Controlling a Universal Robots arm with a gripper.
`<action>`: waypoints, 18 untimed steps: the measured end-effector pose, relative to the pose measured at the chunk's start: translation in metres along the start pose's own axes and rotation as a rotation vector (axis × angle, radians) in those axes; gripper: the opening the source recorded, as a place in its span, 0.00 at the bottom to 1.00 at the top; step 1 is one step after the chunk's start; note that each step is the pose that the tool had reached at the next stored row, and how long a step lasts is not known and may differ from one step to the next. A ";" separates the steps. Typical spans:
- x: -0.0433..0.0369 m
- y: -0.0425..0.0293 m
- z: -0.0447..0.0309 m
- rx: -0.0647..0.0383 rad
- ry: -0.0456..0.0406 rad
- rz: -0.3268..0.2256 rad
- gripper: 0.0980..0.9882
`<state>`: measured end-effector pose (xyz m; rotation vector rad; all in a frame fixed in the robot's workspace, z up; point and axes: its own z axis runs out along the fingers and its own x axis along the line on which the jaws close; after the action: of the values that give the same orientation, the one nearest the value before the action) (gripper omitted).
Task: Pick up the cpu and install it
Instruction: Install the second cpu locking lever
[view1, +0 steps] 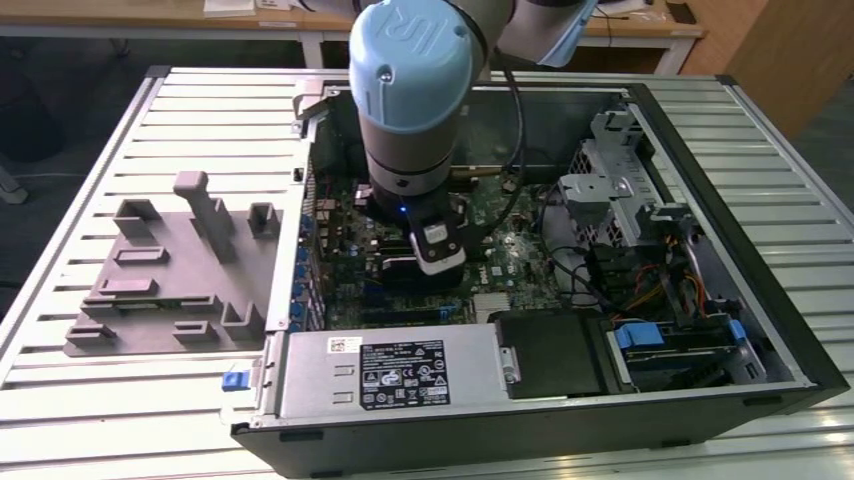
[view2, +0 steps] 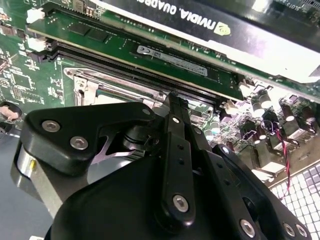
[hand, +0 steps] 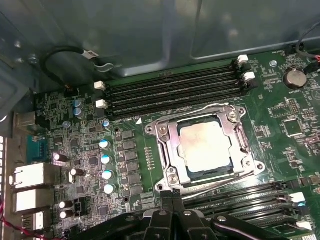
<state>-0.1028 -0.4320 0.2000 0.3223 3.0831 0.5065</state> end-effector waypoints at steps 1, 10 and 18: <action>0.0001 -0.0003 0.0007 -0.001 0.0006 0.000 0.01; 0.0010 -0.0014 0.0040 -0.026 0.0069 0.001 0.01; 0.0038 -0.0002 0.0067 -0.029 0.0077 0.002 0.01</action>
<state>-0.1064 -0.4293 0.1937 0.3232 3.0799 0.5534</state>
